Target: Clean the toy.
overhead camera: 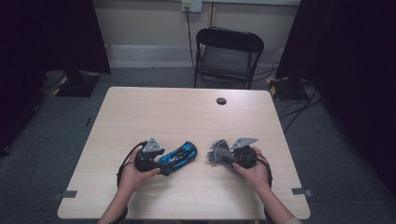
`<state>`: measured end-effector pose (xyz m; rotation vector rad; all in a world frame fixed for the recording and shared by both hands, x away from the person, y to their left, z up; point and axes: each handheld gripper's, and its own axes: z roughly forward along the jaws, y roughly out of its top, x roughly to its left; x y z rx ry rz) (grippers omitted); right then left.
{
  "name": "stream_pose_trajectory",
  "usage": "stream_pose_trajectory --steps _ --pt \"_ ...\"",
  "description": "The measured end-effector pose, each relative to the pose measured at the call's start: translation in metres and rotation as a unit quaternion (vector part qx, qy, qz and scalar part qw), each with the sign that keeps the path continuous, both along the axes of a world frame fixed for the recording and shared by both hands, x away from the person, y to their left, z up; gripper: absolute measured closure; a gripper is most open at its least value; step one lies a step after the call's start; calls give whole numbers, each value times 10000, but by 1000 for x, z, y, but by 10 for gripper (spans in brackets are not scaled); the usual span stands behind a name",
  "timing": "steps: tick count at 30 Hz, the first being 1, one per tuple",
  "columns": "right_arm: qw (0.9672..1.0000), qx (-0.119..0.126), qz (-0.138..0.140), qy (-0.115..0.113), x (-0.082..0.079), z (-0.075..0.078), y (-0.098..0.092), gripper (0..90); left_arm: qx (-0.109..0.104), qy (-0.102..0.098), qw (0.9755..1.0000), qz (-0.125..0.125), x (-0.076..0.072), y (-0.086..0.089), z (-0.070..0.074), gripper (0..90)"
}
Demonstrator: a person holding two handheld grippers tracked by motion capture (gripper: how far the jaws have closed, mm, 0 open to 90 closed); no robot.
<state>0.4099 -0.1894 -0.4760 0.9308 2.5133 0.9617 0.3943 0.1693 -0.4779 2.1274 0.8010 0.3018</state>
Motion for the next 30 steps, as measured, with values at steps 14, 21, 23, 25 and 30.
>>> stream_pose_trajectory --steps 14,21,23,25,30 --pt "10000 39 -18 -15 -1 -5 1 718 427 73 9987 -263 12 -30 6 158" --pt "10000 38 -5 -7 0 -5 2 718 585 149 9976 -352 24 -48 6 162" --pt "10000 35 -10 -18 -1 -5 2 718 574 168 9976 -350 27 -51 4 160" --pt "10000 34 -10 -26 -1 -6 2 717 527 216 9977 -363 29 -54 1 159" --pt "10000 43 -7 -26 -1 -6 1 718 556 390 9971 -340 33 -58 -8 195"
